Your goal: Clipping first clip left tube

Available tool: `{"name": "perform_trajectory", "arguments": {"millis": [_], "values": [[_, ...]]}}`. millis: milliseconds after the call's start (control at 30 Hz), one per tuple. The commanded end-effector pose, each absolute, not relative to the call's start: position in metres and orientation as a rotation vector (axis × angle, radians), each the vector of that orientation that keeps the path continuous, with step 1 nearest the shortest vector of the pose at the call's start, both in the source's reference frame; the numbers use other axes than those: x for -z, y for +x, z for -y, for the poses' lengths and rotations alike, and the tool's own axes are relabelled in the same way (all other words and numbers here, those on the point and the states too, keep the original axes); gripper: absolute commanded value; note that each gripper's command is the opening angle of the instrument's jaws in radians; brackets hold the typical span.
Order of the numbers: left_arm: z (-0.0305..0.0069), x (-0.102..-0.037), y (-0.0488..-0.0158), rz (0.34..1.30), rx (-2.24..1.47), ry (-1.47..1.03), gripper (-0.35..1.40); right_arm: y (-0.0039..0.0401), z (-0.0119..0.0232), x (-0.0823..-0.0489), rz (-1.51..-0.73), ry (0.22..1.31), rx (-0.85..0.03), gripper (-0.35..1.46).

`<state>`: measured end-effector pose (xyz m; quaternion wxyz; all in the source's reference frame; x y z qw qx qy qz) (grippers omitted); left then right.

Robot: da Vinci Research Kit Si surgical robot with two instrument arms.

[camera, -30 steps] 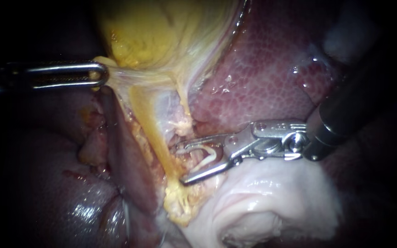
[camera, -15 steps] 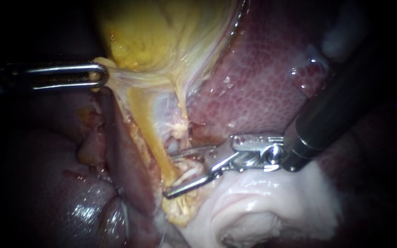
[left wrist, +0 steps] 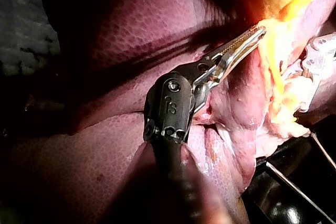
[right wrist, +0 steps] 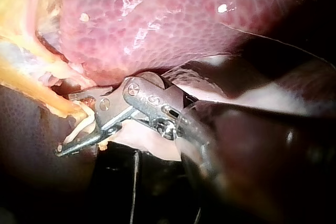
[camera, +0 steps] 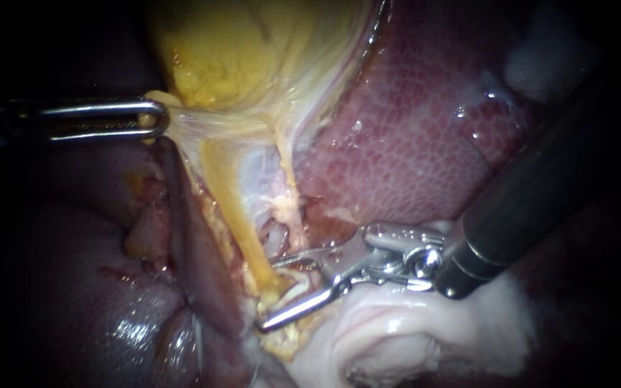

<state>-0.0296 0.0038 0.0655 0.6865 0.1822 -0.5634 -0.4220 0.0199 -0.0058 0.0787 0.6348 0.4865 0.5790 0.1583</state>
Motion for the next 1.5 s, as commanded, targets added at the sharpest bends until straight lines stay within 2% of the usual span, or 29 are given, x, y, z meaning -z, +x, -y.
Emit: {"name": "perform_trajectory", "arguments": {"millis": [33,167,333,700,867,1033,1267,1500], "values": [[-0.0038,-0.0656,-0.0296,1.262,0.945,0.408,-0.35,0.0199,0.0059,-0.0788,-1.316,1.124,-0.362,0.60],[-0.0038,-0.0656,-0.0297,1.262,0.945,0.408,-0.35,0.0198,0.0066,-0.0792,-1.318,1.199,-0.354,0.59],[-0.0039,-0.0657,-0.0300,1.262,0.946,0.407,-0.35,0.0212,0.0075,-0.0800,-1.303,1.223,-0.344,0.59],[-0.0039,-0.0657,-0.0300,1.261,0.946,0.407,-0.35,0.0233,0.0091,-0.0812,-1.304,1.220,-0.325,0.59],[-0.0039,-0.0657,-0.0300,1.261,0.947,0.407,-0.35,0.0231,0.0098,-0.0826,-1.236,1.174,-0.317,0.59],[-0.0040,-0.0656,-0.0299,1.261,0.947,0.407,-0.35,0.0228,0.0108,-0.0839,-1.230,1.174,-0.299,0.58],[-0.0041,-0.0654,-0.0298,1.262,0.942,0.405,-0.35,0.0224,0.0114,-0.0832,-1.227,1.194,-0.277,0.58],[-0.0043,-0.0653,-0.0299,1.261,0.943,0.406,-0.35,0.0232,0.0117,-0.0818,-1.250,1.278,-0.265,0.56]]}}
